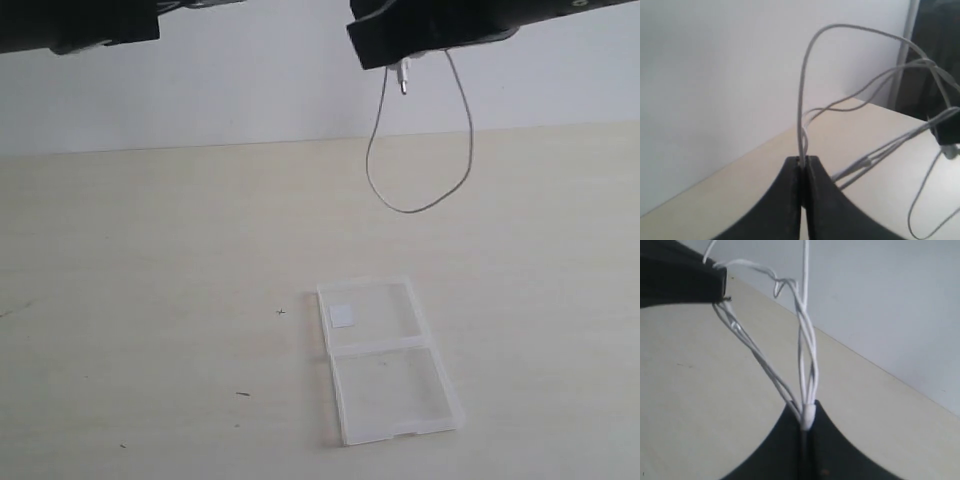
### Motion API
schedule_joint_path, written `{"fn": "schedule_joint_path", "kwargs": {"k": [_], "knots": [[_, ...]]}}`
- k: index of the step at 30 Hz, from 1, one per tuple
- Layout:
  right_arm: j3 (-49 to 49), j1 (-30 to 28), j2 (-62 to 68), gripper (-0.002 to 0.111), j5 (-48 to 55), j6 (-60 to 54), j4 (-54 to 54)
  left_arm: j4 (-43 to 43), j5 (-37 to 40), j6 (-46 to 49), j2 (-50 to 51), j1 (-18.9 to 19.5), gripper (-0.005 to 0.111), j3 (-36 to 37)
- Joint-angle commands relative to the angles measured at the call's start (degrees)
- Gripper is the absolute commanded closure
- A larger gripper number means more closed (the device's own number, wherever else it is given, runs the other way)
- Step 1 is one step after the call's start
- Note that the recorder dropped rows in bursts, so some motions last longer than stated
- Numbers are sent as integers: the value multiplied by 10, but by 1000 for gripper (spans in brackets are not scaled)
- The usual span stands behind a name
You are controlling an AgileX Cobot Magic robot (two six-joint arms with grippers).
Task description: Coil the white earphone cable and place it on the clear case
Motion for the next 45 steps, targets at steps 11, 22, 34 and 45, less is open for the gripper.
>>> {"fn": "schedule_joint_path", "kwargs": {"k": [11, 22, 34, 45], "knots": [[-3, -3, -85, 108, -22, 16, -23, -6, 99, -66, -2, -14, 107, 85], [-26, -3, -73, 108, -2, -2, 45, -6, 100, -46, 70, -125, 107, 117], [-26, -3, -67, 108, 7, -21, 49, -6, 117, -42, 157, -198, 107, 109], [-26, -3, -67, 108, 39, -21, 55, -6, 144, -8, 162, -228, 101, 108]]}}
